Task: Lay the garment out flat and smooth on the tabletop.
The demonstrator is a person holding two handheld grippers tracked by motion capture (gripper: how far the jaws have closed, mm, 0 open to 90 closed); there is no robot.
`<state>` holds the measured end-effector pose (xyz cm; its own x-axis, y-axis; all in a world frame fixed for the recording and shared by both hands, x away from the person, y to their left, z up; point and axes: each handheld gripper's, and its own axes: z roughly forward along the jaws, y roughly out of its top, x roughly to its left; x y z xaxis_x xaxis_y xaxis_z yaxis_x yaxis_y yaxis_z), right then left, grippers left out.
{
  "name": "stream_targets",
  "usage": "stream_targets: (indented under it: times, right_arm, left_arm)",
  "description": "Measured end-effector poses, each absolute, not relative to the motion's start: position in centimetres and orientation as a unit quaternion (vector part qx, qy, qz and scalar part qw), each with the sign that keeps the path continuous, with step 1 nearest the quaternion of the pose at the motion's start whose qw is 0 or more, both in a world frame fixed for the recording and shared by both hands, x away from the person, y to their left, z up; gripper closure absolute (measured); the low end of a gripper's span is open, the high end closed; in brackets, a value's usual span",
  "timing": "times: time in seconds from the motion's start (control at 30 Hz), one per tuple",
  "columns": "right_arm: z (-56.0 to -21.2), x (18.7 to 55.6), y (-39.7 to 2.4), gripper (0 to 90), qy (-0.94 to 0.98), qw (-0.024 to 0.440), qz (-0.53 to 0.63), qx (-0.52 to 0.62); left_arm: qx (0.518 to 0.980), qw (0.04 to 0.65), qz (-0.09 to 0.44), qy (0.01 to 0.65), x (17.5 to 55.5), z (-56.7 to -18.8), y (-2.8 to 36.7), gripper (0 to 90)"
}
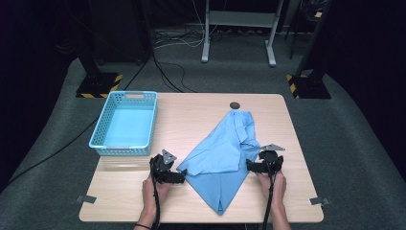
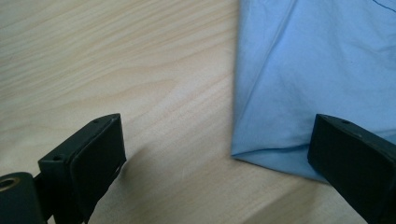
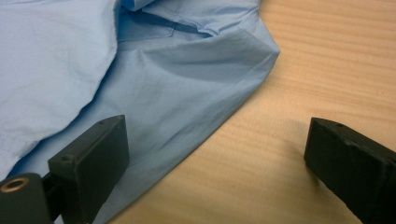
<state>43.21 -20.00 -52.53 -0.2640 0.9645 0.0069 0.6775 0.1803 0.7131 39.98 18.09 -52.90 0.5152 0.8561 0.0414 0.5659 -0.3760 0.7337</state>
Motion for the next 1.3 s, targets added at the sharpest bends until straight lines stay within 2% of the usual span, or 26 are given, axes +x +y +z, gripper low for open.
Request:
stream_targets:
  times: [0.87,0.97,1.03,1.3]
  right_arm:
    - [-52.7,37.4,-19.3,6.3,0.740,0.229,0.316,0.547]
    - [-52.7,37.3,-19.4,5.4,0.743,0.228,0.321,0.541]
    - [-52.8,37.5,-19.4,0.0,0.757,0.216,0.324,0.525]
    - [-52.9,38.4,-19.6,0.0,0.741,0.229,0.318,0.546]
  left_arm:
    - [0.806,0.341,0.218,0.431,36.3,-52.9,18.3,3.9]
    - [0.808,0.340,0.217,0.430,36.0,-52.9,18.4,3.8]
    - [0.808,0.341,0.210,0.431,36.1,-52.9,18.5,3.8]
    - [0.817,0.350,0.176,0.423,36.3,-53.0,18.8,3.7]
